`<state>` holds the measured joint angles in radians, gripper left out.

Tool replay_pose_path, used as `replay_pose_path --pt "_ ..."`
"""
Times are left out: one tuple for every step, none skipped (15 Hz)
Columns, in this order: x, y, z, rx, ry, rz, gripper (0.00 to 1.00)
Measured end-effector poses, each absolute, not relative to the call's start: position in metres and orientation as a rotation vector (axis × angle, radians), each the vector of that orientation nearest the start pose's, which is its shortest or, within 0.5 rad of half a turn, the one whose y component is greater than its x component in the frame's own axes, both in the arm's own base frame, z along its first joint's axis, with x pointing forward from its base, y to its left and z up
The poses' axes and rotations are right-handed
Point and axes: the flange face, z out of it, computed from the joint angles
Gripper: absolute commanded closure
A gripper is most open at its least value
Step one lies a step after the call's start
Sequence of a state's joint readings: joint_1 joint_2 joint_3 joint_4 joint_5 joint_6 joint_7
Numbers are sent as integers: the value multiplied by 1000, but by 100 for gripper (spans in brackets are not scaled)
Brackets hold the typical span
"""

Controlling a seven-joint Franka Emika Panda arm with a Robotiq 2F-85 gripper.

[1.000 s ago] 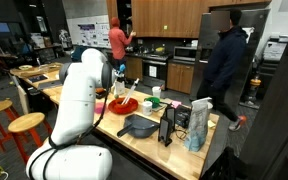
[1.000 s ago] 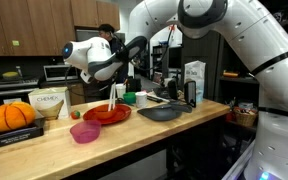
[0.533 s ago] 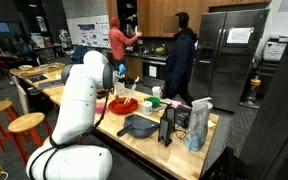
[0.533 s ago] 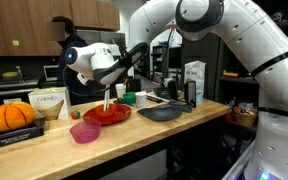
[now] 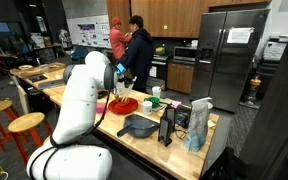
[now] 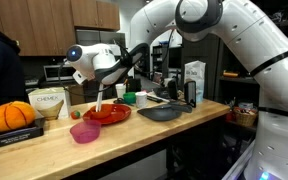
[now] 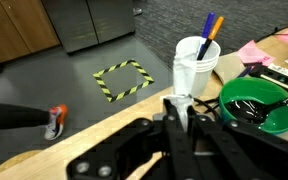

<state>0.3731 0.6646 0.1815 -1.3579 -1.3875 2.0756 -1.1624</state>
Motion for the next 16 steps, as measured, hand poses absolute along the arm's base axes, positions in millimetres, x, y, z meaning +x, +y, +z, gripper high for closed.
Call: replay_pose_path --pt "681 323 372 776 1929 -310 98" --pt "681 322 372 791 1965 -313 98" --pt "680 321 371 807 2006 -317 98" --pt "679 319 371 823 2050 -325 98" --pt "678 317 370 841 2095 -341 98" --pt "677 313 369 859 2133 -372 98" --pt "675 308 368 877 2162 -415 98" --pt "673 303 367 900 2181 -468 98" --pt "671 298 365 925 2191 -524 98" --pt "669 292 364 948 2194 -578 98" --pt "668 287 364 968 2187 -623 98" --pt "667 282 364 985 2176 -663 98" --pt "668 277 364 996 2161 -690 98" --pt "670 273 364 995 2142 -701 98" --pt "672 271 365 986 2113 -705 98" --pt "674 269 365 976 2082 -708 98"
